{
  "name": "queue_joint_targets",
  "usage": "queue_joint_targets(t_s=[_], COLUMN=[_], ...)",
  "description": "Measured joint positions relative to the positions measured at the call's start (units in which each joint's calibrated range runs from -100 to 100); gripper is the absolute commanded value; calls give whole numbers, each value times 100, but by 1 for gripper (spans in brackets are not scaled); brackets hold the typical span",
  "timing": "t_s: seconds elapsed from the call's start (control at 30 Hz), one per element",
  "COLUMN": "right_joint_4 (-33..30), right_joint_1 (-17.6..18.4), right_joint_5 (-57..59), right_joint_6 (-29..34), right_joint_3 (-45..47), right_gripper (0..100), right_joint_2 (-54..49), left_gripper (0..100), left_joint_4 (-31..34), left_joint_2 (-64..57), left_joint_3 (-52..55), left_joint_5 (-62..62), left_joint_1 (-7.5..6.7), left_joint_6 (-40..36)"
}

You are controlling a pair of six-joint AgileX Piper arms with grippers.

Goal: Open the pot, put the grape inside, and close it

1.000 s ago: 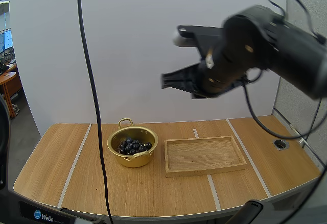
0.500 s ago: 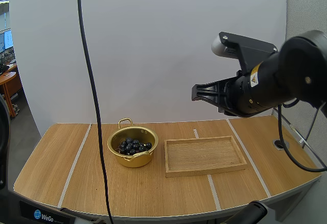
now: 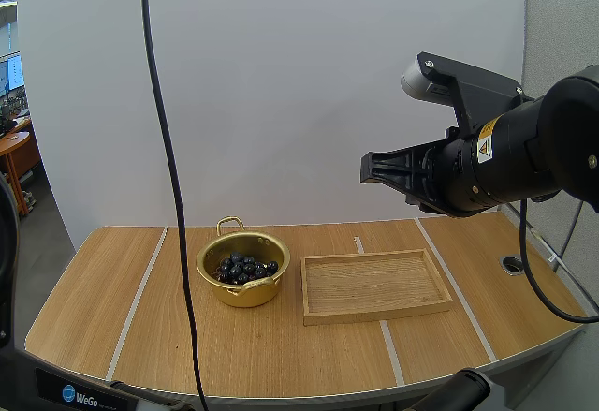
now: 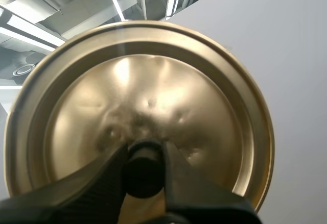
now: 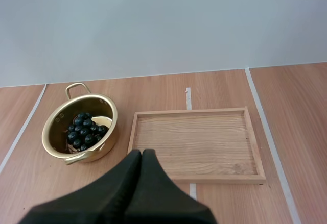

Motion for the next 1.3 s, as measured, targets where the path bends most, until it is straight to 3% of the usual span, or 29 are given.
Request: queue_joint_targets(t_s=[0.27, 0.63, 1.0, 1.3], right_joint_4=[-222, -264, -264, -264], right_joint_1=[0, 0, 0, 0], right_joint_5=[0, 0, 0, 0], right_joint_6=[-132, -151, -151, -151], right_joint_3=[0, 0, 0, 41], right_gripper=[0, 0, 0, 0], right_joint_2=[0, 0, 0, 0], left_gripper=[0, 0, 0, 0], left_joint_4=[0, 0, 0, -103], left_joint_2=[0, 26, 423, 770], left_joint_3=[0, -24, 306, 1448], left_joint_5=[41, 2478, 2525, 2525], left_joint_1=[0, 0, 0, 0], left_joint_6=[-20, -161, -194, -90])
